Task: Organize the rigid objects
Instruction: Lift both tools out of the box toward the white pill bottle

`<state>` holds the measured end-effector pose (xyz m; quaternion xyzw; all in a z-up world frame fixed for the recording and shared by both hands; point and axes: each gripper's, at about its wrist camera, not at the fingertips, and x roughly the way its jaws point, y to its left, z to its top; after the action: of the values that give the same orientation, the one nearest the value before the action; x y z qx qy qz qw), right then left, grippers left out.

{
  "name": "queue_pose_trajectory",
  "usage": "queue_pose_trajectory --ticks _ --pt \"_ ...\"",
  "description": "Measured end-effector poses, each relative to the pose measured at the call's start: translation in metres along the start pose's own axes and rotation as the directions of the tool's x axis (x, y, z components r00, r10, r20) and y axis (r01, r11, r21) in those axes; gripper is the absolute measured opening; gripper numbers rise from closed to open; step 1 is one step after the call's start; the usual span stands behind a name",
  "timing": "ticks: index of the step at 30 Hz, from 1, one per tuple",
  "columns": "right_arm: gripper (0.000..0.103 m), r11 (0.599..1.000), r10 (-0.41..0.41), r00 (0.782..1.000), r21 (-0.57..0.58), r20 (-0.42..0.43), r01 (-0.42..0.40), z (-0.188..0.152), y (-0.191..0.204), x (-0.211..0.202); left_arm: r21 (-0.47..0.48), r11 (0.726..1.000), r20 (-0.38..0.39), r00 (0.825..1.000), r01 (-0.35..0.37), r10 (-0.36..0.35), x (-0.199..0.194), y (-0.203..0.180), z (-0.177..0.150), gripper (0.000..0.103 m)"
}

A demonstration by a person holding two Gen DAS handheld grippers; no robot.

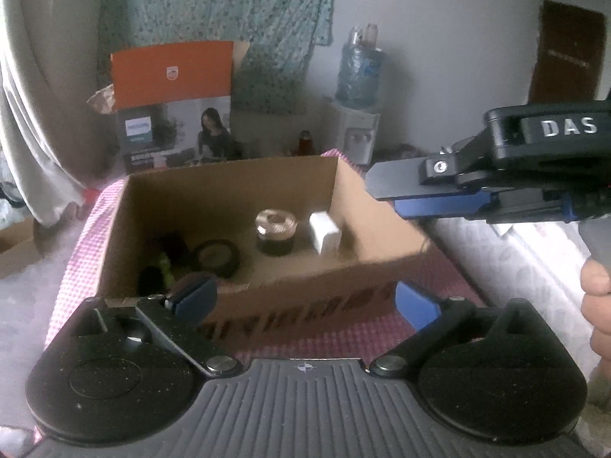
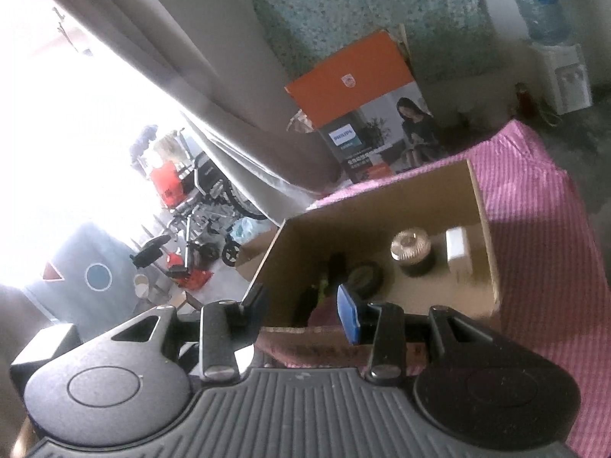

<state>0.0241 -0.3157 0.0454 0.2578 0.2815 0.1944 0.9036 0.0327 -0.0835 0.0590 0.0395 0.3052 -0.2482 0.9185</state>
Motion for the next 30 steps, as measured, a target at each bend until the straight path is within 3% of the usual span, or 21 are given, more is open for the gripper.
queue_pose_trajectory --ticks 5,10,11,12,13,15,18,30 --pt "0.043 0.994 -0.071 0.997 -0.082 -0.003 0.071 -0.031 0.023 0.008 0.009 0.998 0.003 0.998 -0.059 0.059 -0.016 0.008 -0.024 0.102" --pt "0.044 0.964 -0.162 0.986 -0.209 0.024 0.164 -0.056 0.049 0.018 -0.002 0.994 -0.012 0.994 -0.111 0.111 -0.022 0.023 -0.041 0.102" --pt "0.056 0.957 -0.174 0.984 -0.23 0.028 0.175 -0.057 0.053 0.02 -0.002 0.992 -0.013 0.992 -0.127 0.127 -0.023 0.025 -0.043 0.102" --pt "0.096 0.95 -0.182 0.983 -0.249 0.036 0.185 -0.061 0.057 0.021 -0.003 0.99 -0.012 0.99 -0.138 0.138 -0.024 0.029 -0.045 0.102" --pt "0.102 0.945 -0.184 0.981 -0.262 0.062 0.193 -0.064 0.061 0.02 -0.01 0.99 -0.014 0.989 -0.144 0.144 -0.025 0.032 -0.047 0.102" --pt "0.103 0.931 -0.166 0.978 -0.306 0.129 0.199 -0.071 0.069 0.014 -0.033 0.988 -0.024 0.989 -0.149 0.148 -0.026 0.039 -0.05 0.102" --pt "0.103 0.905 -0.187 0.972 -0.359 0.142 0.226 -0.076 0.079 0.017 -0.059 0.986 -0.031 0.988 -0.155 0.153 -0.026 0.048 -0.053 0.102" --pt "0.103 0.909 -0.207 0.974 -0.351 0.088 0.225 -0.081 0.083 0.041 -0.069 0.977 -0.04 0.979 -0.202 0.2 -0.02 0.062 -0.067 0.102"
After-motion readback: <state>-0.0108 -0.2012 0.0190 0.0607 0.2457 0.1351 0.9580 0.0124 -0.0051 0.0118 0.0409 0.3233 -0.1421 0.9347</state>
